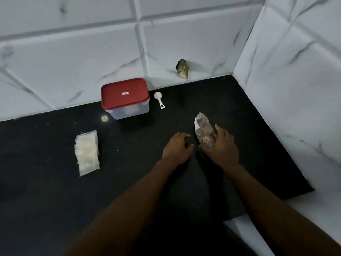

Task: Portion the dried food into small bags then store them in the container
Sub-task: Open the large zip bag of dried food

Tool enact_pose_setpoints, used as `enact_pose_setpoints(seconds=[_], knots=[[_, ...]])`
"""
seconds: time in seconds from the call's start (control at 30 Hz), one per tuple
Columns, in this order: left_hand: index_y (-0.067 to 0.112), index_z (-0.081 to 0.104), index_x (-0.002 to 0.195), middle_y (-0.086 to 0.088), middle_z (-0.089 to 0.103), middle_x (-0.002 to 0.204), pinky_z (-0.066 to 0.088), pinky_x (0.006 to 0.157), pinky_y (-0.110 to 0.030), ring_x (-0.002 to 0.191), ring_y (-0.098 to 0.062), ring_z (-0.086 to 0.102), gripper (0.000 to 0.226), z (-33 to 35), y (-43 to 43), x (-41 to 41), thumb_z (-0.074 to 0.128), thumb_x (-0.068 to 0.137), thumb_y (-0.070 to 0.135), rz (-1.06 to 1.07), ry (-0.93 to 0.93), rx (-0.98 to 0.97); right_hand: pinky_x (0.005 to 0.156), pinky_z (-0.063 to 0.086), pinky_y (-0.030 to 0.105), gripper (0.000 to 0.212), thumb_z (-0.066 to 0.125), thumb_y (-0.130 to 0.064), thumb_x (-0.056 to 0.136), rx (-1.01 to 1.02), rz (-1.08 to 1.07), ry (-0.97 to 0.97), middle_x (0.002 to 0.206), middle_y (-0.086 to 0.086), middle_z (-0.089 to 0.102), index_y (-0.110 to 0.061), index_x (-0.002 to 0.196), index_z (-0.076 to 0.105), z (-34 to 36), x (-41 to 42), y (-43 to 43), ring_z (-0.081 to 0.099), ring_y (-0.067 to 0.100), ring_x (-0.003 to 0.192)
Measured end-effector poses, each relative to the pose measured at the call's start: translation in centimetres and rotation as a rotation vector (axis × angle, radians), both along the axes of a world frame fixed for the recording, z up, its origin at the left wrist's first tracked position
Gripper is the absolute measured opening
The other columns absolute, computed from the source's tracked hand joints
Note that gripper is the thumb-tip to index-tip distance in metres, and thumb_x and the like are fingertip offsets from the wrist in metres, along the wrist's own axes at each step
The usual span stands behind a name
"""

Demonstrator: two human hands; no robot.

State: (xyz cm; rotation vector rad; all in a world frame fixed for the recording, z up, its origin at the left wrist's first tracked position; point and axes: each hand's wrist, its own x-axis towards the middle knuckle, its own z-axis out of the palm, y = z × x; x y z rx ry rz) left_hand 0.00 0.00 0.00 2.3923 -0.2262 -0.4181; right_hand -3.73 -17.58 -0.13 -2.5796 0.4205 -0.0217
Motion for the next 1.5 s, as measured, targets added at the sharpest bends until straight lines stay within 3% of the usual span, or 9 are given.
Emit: enact_pose_setpoints(seconds=[0.1,0.27,0.47,0.7,0.8,0.9,1.03,1.27,1.5], knots=[[0.015,0.061,0.135,-0.002,0.067,0.125,0.051,0.096,-0.026,0.113,-0.015,0.065,0.044,-0.4,-1.5,0.6,0.072,0.093,0.025,0.123,0.177,-0.184,0.100,0.044,0.045,0.104,0.082,-0.054,0.073,0.074,-0.022,0.067,0.152,0.004,0.042,-0.022,0.155,0.027,-0.3,0.4,0.0,0.043,0.027,0.136],[0.019,0.065,0.123,0.002,0.071,0.101,0.059,0.097,-0.043,0.098,-0.016,0.071,0.031,-0.7,-2.9,1.1,0.072,0.093,0.023,0.283,0.405,-0.375,0.100,0.045,0.045,0.100,0.081,-0.055,0.074,0.063,-0.009,0.107,0.150,0.008,0.046,-0.019,0.153,0.033,-1.1,1.1,-0.2,0.046,0.030,0.134],[0.015,0.060,0.135,-0.001,0.070,0.098,0.056,0.079,-0.025,0.079,-0.007,0.062,0.036,-0.5,-3.7,1.2,0.065,0.099,0.018,0.363,0.673,-0.626,0.091,0.051,0.039,0.088,0.081,-0.057,0.072,0.140,-0.023,0.060,0.135,0.004,0.058,-0.021,0.144,0.045,-1.8,1.6,-0.6,0.058,0.023,0.119],[0.013,0.071,0.114,-0.008,0.072,0.109,0.054,0.091,-0.033,0.097,-0.019,0.066,0.021,-0.5,-2.0,1.1,0.054,0.101,0.013,0.534,0.669,-0.738,0.073,0.040,0.013,0.070,0.082,-0.053,0.073,0.404,0.004,0.061,0.115,-0.008,0.059,-0.021,0.131,0.059,-1.4,1.7,1.0,0.057,0.004,0.097],[0.004,0.072,0.115,-0.014,0.069,0.105,0.055,0.095,-0.037,0.099,-0.024,0.064,0.026,-0.6,-0.2,0.8,0.050,0.101,0.009,0.597,0.675,-0.772,0.075,0.039,0.016,0.058,0.080,-0.045,0.081,0.428,0.038,0.066,0.121,0.000,0.052,-0.018,0.129,0.062,-1.5,1.3,2.8,0.054,0.009,0.102],[0.009,0.074,0.109,-0.012,0.074,0.102,0.059,0.086,-0.032,0.096,-0.021,0.069,0.025,-0.6,1.9,0.0,0.050,0.103,0.008,0.649,0.638,-0.809,0.080,0.046,0.021,0.056,0.079,-0.050,0.080,0.521,0.051,0.081,0.116,-0.003,0.061,-0.022,0.126,0.066,-1.7,0.9,5.1,0.061,0.009,0.103],[0.011,0.072,0.116,-0.009,0.078,0.104,0.059,0.072,-0.025,0.089,-0.015,0.074,0.021,-0.4,4.5,-0.8,0.054,0.104,0.013,0.741,0.589,-0.887,0.076,0.050,0.010,0.044,0.079,-0.040,0.082,0.658,0.045,0.089,0.104,-0.018,0.068,-0.028,0.123,0.067,-1.2,0.7,7.5,0.065,-0.006,0.095],[0.016,0.077,0.111,-0.004,0.078,0.108,0.054,0.073,-0.023,0.100,-0.015,0.073,0.018,-0.9,7.7,-2.0,0.068,0.096,0.015,0.883,0.467,-0.851,0.074,0.048,0.013,0.028,0.066,-0.033,0.094,0.724,0.154,0.215,0.106,-0.018,0.070,-0.030,0.121,0.070,-0.9,1.6,10.2,0.066,-0.004,0.096],[0.017,0.075,0.107,-0.001,0.074,0.109,0.059,0.096,-0.040,0.106,-0.019,0.071,0.013,-1.0,8.9,-2.7,0.069,0.096,0.013,0.938,0.375,-0.848,0.096,0.056,0.041,0.022,0.061,-0.026,0.095,0.812,0.163,0.342,0.109,-0.003,0.073,-0.027,0.112,0.075,-1.5,2.8,11.6,0.070,0.014,0.101]])
